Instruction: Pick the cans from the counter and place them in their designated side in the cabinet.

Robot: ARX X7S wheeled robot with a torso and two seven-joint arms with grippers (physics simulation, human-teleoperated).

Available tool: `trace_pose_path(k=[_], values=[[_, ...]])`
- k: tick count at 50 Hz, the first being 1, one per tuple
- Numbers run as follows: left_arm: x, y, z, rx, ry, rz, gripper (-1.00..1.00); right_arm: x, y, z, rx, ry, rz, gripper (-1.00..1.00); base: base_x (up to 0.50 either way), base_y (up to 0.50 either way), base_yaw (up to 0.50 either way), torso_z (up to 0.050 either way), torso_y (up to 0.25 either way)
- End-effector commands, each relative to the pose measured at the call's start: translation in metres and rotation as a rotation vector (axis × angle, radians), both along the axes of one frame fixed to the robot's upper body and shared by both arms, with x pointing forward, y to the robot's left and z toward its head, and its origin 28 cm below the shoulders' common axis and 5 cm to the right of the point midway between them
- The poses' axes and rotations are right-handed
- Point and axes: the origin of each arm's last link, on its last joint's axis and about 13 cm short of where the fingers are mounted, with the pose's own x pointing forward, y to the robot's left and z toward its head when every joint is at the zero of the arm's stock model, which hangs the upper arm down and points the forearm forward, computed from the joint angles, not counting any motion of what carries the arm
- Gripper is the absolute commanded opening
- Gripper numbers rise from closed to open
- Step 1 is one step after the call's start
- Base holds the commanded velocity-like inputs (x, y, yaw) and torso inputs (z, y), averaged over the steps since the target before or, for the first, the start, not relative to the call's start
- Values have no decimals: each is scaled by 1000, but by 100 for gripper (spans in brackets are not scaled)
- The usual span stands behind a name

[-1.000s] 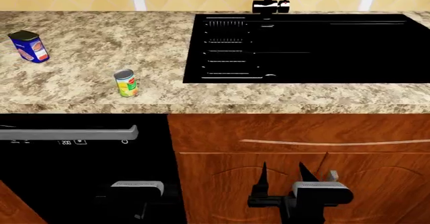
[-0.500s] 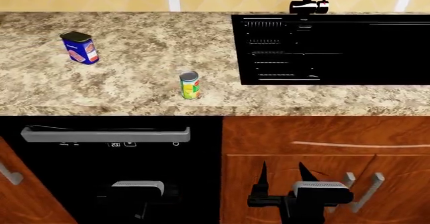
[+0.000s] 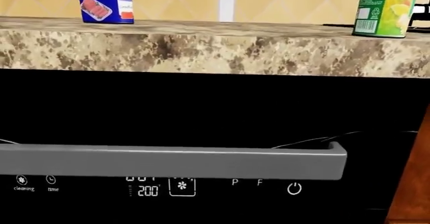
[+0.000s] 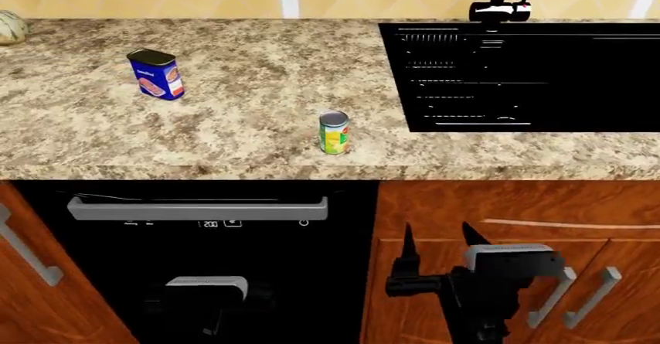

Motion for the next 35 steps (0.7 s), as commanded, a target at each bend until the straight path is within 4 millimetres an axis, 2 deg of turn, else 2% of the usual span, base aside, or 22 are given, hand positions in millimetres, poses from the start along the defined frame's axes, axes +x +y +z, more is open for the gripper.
trace_pose_path(k=[1,4,7,12,19,23,29,35], values=[[-8,3,19,-38,-30,-19,100,-5,0,88,-64,6,196,100,0,0,0,0,0],[-17,3,45,-81,-53,-57,100,4,1,112,-57,-8,221,100,0,0,0,0,0],[-27,5,80,-117,-100,-92,100,21,3,127,-31,2,263,100,0,0,0,0,0],[-38,11,118,-125,-157,-115,100,51,7,145,-7,26,334,100,0,0,0,0,0],[-55,18,132,-109,-167,-112,100,109,24,146,-11,76,398,100,0,0,0,0,0],[-61,21,143,-105,-211,-112,100,132,33,146,-20,90,427,100,0,0,0,0,0],[-64,21,150,-96,-250,-106,100,155,40,139,-47,109,431,100,0,0,0,0,0],[-64,20,150,-100,-256,-107,100,165,45,139,-58,156,470,100,0,0,0,0,0]])
